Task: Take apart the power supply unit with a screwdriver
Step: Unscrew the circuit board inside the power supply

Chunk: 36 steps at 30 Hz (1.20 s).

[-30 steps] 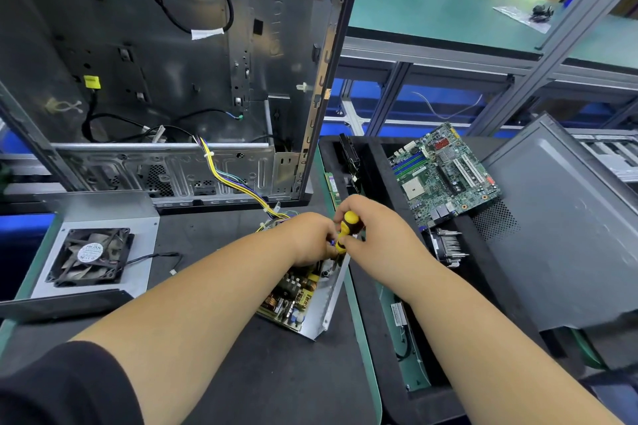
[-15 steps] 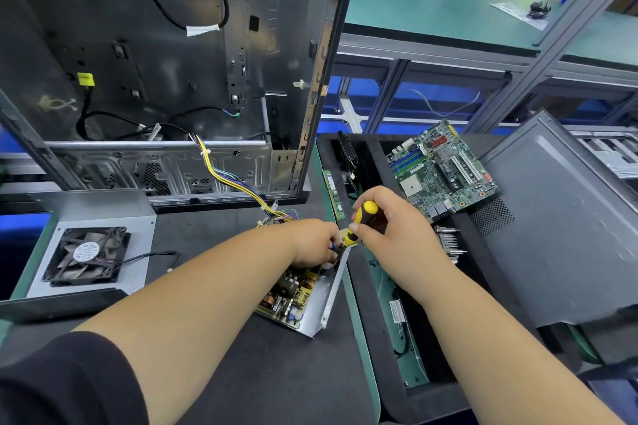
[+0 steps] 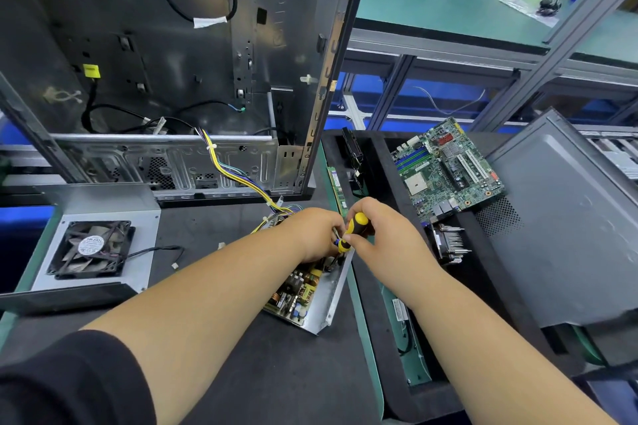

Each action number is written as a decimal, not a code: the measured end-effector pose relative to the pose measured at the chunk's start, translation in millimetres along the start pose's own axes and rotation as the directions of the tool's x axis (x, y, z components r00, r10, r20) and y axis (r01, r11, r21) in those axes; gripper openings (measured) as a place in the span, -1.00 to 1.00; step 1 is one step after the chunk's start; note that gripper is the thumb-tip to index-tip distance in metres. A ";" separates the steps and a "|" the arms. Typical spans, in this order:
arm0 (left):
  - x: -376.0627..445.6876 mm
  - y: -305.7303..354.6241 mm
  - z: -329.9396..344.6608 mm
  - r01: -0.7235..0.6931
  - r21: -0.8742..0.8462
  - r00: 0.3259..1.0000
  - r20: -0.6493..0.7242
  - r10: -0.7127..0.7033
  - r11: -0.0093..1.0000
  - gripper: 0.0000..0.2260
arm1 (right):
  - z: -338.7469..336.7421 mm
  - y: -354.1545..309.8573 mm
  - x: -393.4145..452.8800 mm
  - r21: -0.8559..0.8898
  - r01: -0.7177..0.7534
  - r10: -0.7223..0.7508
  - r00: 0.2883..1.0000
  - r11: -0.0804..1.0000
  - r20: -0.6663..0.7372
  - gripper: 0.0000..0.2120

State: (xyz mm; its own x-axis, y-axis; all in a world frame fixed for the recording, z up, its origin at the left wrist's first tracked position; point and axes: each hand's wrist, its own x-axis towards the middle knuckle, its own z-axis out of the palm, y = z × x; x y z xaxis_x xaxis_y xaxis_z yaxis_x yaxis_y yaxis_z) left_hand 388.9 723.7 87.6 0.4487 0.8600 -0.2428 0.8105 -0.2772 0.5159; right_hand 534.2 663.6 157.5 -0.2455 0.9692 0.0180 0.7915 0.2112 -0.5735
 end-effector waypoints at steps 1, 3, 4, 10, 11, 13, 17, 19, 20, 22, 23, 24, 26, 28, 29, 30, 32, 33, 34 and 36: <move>0.3 0.4 -0.2 0.003 0.005 1.000 0.000 -0.003 1.000 -0.69 | 0.0 -0.3 0.0 -0.006 0.005 -0.005 1.000 1.000 -0.002 -0.83; 0.7 1.8 -1.1 0.002 0.018 1.000 0.006 -0.002 1.000 -0.75 | -0.5 -0.6 -0.2 -0.007 0.014 -0.014 1.000 1.000 -0.012 -0.82; 0.6 2.6 -1.7 0.000 0.028 1.000 0.012 -0.001 1.000 -0.78 | -0.8 -0.7 -0.1 -0.007 0.014 -0.014 1.000 1.000 -0.017 -0.82; 1.6 4.0 -2.2 0.015 0.056 1.000 0.021 -0.016 0.998 -0.78 | 0.9 -0.5 0.2 -0.025 0.009 -0.009 1.000 1.000 -0.010 -0.83; 2.0 3.6 -1.9 0.023 0.054 1.000 0.020 -0.024 0.998 -0.76 | 1.1 -0.7 -0.3 -0.023 0.005 -0.005 1.000 1.000 -0.007 -0.83; 3.0 2.7 -0.9 0.040 0.052 0.999 0.024 -0.041 0.998 -0.70 | 1.0 -1.4 -1.0 -0.024 0.001 -0.001 1.000 1.000 0.004 -0.83; 4.9 3.3 0.5 0.079 0.048 0.996 0.043 -0.081 0.996 -0.70 | -3.6 -4.9 0.0 -0.058 0.030 -0.025 0.997 0.998 0.071 -0.75; 5.0 5.3 -1.1 0.091 0.062 0.994 0.063 -0.095 0.994 -0.74 | -5.5 -7.7 0.9 -0.071 0.046 -0.037 0.993 0.996 0.114 -0.70; 4.8 6.1 -2.2 0.094 0.069 0.992 0.073 -0.099 0.993 -0.75 | -5.9 -9.0 1.7 -0.085 0.051 -0.040 0.991 0.995 0.128 -0.72; 4.7 7.3 -4.0 0.096 0.077 0.991 0.087 -0.103 0.992 -0.74 | -6.0 -9.8 3.2 -0.121 0.061 -0.046 0.991 0.991 0.127 -0.83; 4.8 7.9 -5.1 0.099 0.079 0.991 0.087 -0.106 0.992 -0.75 | -5.9 -9.6 4.2 -0.143 0.064 -0.047 0.992 0.988 0.117 -0.89; 4.8 8.5 -5.9 0.103 0.084 0.990 0.086 -0.111 0.991 -0.77 | -5.9 -9.0 5.2 -0.167 0.066 -0.048 0.993 0.984 0.105 -0.94; 5.0 10.4 -7.7 0.109 0.095 0.988 0.095 -0.118 0.989 -0.78 | -5.8 -7.4 6.2 -0.194 0.063 -0.048 0.996 0.979 0.081 -0.96; 5.5 11.4 -8.0 0.109 0.098 0.987 0.108 -0.119 0.989 -0.75 | -5.2 -6.5 5.7 -0.195 0.059 -0.046 0.996 0.979 0.071 -0.96; 5.8 11.2 -8.0 0.110 0.094 0.987 0.108 -0.120 0.989 -0.73 | -5.0 -6.3 5.2 -0.192 0.057 -0.045 0.997 0.980 0.068 -0.96; 6.0 10.9 -7.7 0.113 0.091 0.987 0.104 -0.122 0.989 -0.73 | -4.9 -6.2 4.6 -0.188 0.055 -0.043 0.997 0.981 0.065 -0.96; 6.2 10.1 -7.1 0.122 0.092 0.986 0.100 -0.131 0.988 -0.71 | -4.9 -6.0 3.5 -0.177 0.049 -0.038 0.997 0.983 0.063 -0.96; 6.4 9.7 -6.8 0.128 0.089 0.986 0.097 -0.136 0.988 -0.70 | -4.7 -5.8 3.4 -0.175 0.047 -0.037 0.997 0.984 0.063 -0.96; 6.6 9.2 -6.4 0.132 0.082 0.986 0.096 -0.140 0.988 -0.70 | -4.6 -5.4 3.4 -0.176 0.047 -0.036 0.997 0.983 0.064 -0.96; 6.6 9.1 -6.2 0.136 0.075 0.985 0.094 -0.143 0.988 -0.70 | -4.1 -5.0 3.6 -0.187 0.051 -0.039 0.997 0.981 0.067 -0.96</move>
State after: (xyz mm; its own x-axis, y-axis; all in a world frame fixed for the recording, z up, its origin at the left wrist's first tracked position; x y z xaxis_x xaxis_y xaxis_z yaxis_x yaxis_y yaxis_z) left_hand 396.9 729.5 95.8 0.3616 0.8467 -0.3904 0.8900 -0.1886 0.4152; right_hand 531.6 666.5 163.9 -0.3129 0.9497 -0.0143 0.8686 0.2800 -0.4089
